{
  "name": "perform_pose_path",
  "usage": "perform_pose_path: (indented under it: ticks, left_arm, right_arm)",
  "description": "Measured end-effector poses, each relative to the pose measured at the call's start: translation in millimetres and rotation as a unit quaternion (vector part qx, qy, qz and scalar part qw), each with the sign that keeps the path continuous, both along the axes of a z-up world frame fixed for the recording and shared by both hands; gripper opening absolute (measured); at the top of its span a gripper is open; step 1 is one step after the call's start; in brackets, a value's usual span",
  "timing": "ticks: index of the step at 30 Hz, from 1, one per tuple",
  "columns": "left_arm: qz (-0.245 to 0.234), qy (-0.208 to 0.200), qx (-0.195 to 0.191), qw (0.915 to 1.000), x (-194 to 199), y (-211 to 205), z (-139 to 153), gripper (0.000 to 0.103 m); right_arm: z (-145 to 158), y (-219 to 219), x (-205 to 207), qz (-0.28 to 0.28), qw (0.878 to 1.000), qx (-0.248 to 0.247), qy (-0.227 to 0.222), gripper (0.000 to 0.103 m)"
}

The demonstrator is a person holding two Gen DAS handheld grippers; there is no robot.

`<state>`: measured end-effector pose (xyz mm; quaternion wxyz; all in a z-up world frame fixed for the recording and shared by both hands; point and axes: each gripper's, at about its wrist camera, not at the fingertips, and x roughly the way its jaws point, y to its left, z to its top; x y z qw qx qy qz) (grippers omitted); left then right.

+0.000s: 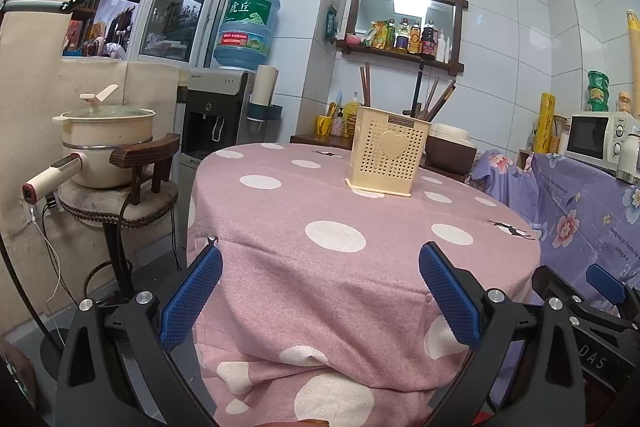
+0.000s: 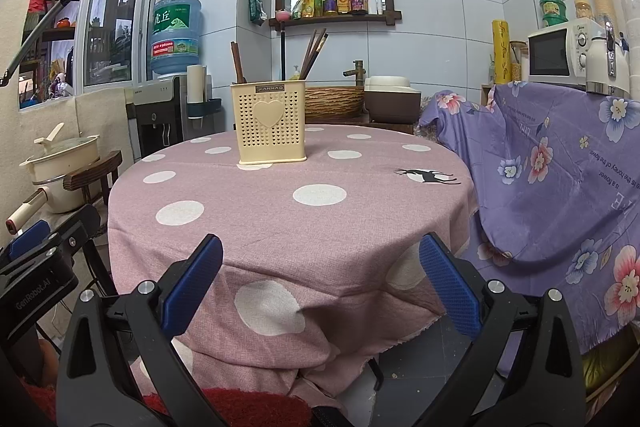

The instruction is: Organize utensils

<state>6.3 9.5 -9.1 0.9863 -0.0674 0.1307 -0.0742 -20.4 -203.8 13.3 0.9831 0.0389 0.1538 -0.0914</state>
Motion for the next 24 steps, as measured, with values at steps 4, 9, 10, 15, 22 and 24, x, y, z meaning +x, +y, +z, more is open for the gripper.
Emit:
perform_pose_path:
  ticks: [4, 9, 10, 15, 22, 24]
  left_arm:
    - [0.0, 0.0, 0.0, 1.0, 0.1, 0.2, 0.0, 0.098]
    - [0.0, 0.0, 0.0, 1.0, -0.1, 0.2, 0.3, 0.098]
    - [0.0, -0.001, 0.0, 1.0, -0.2, 0.1, 0.2, 0.098]
    - [0.0, 0.0, 0.0, 1.0, 0.0, 0.0, 0.4, 0.098]
    - [0.0, 0.001, 0.0, 1.0, 0.3, 0.0, 0.8, 0.098]
    - [0.0, 0.001, -0.001, 1.0, 0.3, 0.1, 0.8, 0.098]
  right_arm:
    - [-0.7, -0.5, -0.5, 0.0, 1.0, 0.0, 0.0, 0.097]
    - [-0.6, -1.0, -0.8, -0.001, 1.0, 0.0, 0.001, 0.097]
    - [-0.5, -1.0, -0.4, 0.0, 1.0, 0.0, 0.0, 0.097]
    - [-0.3, -1.2, -0.3, 0.0, 1.0, 0.0, 0.0, 0.097]
    - [-0.2, -2.0, -0.2, 0.0, 1.0, 0.0, 0.001, 0.097]
    - [-0.6, -2.0, -0.8, 0.0, 1.0, 0.0, 0.001, 0.097]
